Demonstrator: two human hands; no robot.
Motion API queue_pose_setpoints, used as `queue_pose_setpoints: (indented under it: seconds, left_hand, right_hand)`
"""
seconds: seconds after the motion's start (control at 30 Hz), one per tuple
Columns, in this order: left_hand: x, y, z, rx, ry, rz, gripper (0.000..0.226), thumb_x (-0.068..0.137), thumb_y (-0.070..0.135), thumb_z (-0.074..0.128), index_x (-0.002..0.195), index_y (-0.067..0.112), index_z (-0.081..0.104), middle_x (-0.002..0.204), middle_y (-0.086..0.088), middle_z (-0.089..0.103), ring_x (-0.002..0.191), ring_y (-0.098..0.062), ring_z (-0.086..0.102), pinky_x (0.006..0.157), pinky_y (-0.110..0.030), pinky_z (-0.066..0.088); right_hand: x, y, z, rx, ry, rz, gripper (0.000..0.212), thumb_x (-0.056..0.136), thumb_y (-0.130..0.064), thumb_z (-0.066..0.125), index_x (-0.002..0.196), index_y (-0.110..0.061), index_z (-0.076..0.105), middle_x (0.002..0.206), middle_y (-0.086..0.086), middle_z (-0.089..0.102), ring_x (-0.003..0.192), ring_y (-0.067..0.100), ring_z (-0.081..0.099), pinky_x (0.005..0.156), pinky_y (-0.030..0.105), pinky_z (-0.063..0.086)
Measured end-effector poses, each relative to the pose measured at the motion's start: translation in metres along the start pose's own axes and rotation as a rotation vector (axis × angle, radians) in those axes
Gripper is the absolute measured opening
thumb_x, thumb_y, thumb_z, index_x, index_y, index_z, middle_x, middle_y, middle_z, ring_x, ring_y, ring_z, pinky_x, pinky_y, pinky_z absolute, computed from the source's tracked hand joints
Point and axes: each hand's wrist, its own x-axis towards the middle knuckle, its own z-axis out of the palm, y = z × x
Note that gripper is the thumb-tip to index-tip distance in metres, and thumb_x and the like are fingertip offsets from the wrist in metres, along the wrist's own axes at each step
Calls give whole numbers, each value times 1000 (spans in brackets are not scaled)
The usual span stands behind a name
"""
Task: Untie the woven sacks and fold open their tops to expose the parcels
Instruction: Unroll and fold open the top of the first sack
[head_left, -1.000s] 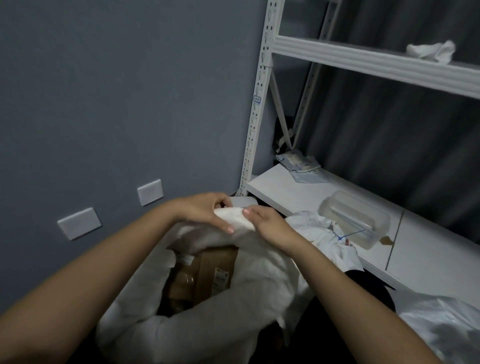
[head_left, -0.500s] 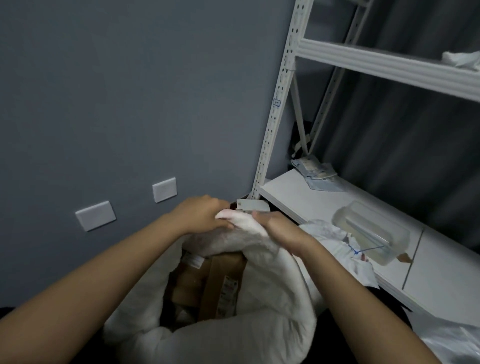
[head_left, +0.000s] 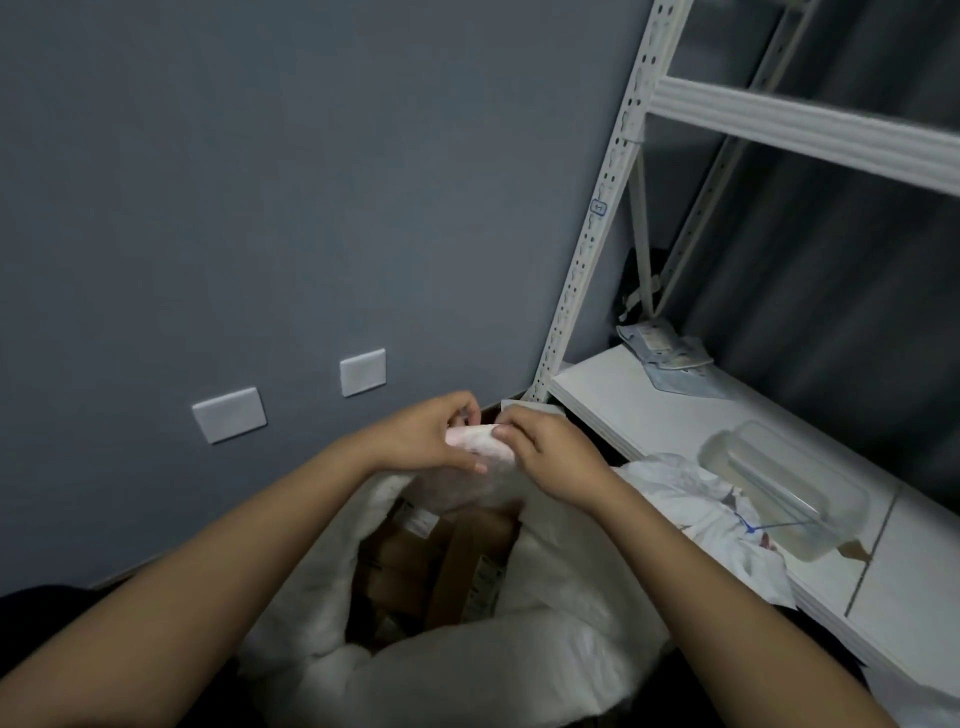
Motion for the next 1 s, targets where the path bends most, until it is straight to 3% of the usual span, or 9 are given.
queue_pose_setpoints:
  seconds: [0.13,0.23,0.3,0.47,0.57,0.67,0.83,0.93,1.0]
  left_hand:
    - [-5,-16,-3,106,49,12,28,74,55,65,91,35,56,89,13,61,84,-9,58,76,-33,49]
    - [-7,-15,-3,-88,60,28,12,83,34,71,80,33,60,78,11,62,74,-3,57,69,-22,43]
    - [-8,-15,-3,-218,44,-19,11,80,27,75,81,30,64,80,6,64,73,-3,56,70,-19,42]
    - [-11,-36,-5,194,-42,-174,27,78,39,74,90,21,57,87,4,59,80,-14,53,67,-27,39]
    - [-13,-46,-10,44,18,-148,27,76,30,76,79,27,50,80,7,56,76,-14,54,65,-27,40]
    - [-17,-43,-13,-138,-4,-153,41,62,43,80,91,32,53,81,10,55,73,-5,52,65,-23,41]
    - [-29,-45,-17,391,94,-163,36,80,52,66,101,25,55,95,5,59,85,-13,52,69,-31,40]
    - [-36,-49,-19,-10,148,-93,25,79,34,74,89,16,59,79,5,58,71,-4,50,64,-23,38]
    - [-40,-52,-18,-323,207,-84,26,74,21,80,93,18,62,77,3,57,68,-2,51,63,-17,40]
  right_hand:
    - [6,15,5,567,-135,498,28,97,-31,54,73,-18,62,77,1,63,79,15,58,81,35,45]
    - [4,16,6,88,-31,137,28,97,-40,48,85,-20,63,81,-6,62,75,7,53,73,29,41]
    - [5,9,12,63,-18,16,21,97,-34,51,91,-19,65,84,-5,64,77,8,56,73,29,42]
    - [14,15,18,603,-164,509,27,96,-34,55,77,-18,65,81,1,67,83,16,62,80,32,46]
    - [14,9,18,97,-59,100,25,98,-36,48,77,-28,60,77,-12,56,77,9,52,71,30,40]
    - [22,-9,34,55,-122,-87,20,98,-34,48,102,-25,66,91,-8,62,86,8,56,77,28,43]
    - [31,-17,28,673,-314,489,27,98,-32,52,83,-17,69,74,-5,71,82,14,63,78,26,46]
    - [39,-12,36,194,-224,102,27,97,-45,46,109,-29,64,101,-10,66,95,5,59,84,23,44]
    - [42,-17,48,100,-141,-108,19,96,-38,52,109,-30,63,99,-12,64,91,1,57,78,20,43]
